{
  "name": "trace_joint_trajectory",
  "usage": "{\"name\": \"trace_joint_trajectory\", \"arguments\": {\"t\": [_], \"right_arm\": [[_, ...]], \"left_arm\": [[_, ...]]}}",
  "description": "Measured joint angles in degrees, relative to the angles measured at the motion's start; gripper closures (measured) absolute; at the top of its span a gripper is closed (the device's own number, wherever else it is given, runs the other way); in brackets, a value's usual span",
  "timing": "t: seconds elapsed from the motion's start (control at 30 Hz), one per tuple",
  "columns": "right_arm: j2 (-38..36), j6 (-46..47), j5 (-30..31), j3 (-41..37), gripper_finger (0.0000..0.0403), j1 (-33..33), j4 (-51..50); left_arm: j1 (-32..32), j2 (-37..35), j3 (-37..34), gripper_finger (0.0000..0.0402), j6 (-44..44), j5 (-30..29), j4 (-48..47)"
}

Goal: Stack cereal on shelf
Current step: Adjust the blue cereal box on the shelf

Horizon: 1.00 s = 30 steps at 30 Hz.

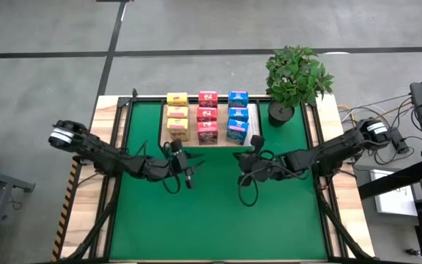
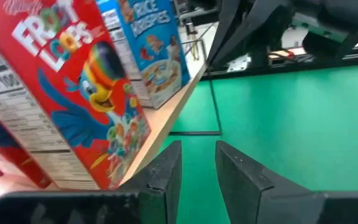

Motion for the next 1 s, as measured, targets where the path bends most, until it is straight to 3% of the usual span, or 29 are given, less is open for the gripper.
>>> {"name": "trace_joint_trajectory", "arguments": {"t": [0.17, 1.0], "right_arm": [[-1.7, 0.26, 3.29, -1.81, 0.0394, 0.02, -0.1], [-3.26, -0.02, 3.32, -2.63, 0.0394, -3.85, -3.95]], "left_arm": [[1.47, 1.65, -0.02, 0.0322, 0.03, -0.07, 2.05], [4.12, 1.78, -0.02, 0.0322, -0.02, -3.5, 2.76]]}}
